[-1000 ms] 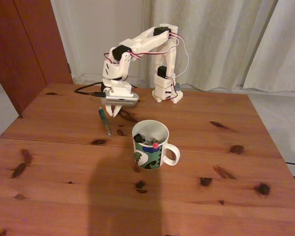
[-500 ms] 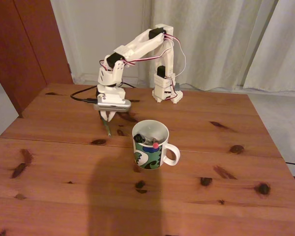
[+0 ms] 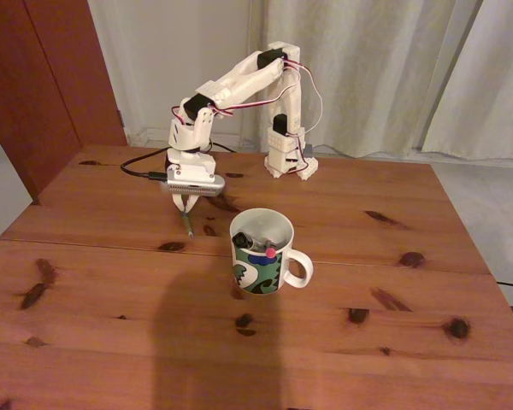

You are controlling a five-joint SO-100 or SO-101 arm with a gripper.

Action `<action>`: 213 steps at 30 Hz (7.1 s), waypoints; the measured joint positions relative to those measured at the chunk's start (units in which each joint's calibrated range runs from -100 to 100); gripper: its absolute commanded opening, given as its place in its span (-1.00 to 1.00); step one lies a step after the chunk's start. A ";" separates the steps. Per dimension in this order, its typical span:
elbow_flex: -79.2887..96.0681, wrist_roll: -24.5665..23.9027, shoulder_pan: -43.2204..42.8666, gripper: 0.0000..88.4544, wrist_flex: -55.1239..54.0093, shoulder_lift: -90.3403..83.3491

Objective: Clean up the desk and place the pens and markers into the cup

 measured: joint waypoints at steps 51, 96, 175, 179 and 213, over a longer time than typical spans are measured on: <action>6.71 0.10 4.69 -0.62 -0.17 2.37; 8.58 -11.28 -6.53 -0.98 -0.33 -18.14; 39.24 -33.89 -29.92 -0.68 -51.85 -35.25; 39.24 -33.89 -29.92 -0.83 -51.85 -35.25; 68.70 -31.65 -36.45 -0.98 10.95 -98.98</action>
